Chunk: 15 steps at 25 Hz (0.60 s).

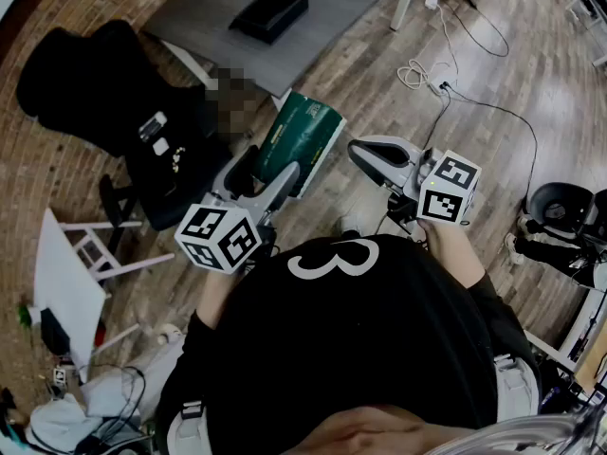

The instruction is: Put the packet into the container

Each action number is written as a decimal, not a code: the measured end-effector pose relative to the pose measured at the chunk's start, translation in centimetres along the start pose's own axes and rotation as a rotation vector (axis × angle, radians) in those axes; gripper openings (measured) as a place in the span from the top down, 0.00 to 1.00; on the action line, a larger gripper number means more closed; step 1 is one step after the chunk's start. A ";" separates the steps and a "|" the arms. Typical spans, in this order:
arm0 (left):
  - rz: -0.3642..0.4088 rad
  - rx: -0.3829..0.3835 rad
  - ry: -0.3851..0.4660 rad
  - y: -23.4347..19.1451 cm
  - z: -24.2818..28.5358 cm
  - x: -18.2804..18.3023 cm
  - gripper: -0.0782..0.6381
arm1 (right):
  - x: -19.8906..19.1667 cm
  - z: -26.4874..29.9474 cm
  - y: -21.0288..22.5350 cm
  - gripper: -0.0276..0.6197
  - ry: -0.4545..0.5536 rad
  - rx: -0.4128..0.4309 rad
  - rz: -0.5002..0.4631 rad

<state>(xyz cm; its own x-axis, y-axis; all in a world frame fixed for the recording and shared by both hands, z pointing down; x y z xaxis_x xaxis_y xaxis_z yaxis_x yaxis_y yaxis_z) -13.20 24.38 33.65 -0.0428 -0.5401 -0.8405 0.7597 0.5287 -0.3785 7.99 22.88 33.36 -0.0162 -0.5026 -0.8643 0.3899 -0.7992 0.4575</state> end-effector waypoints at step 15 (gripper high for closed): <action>0.044 0.046 0.025 2.8 5.9 3.0 0.37 | 3.5 -5.0 5.3 0.96 0.043 0.004 -0.026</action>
<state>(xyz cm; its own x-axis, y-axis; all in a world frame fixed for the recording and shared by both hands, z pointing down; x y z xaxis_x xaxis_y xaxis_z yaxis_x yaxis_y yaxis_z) -7.42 20.41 32.37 -0.0248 -0.5000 -0.8657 0.7904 0.5204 -0.3232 14.61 18.51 31.77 0.0135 -0.4666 -0.8844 0.3863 -0.8134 0.4350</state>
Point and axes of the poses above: the fingertips, and each gripper's own axes: z forward along the fingers, y to its right, x out of its top, the point moved 6 cm from there along -z, backward along the fingers, and after that the axes turned 9 degrees about -y, right-handed, at the moved point
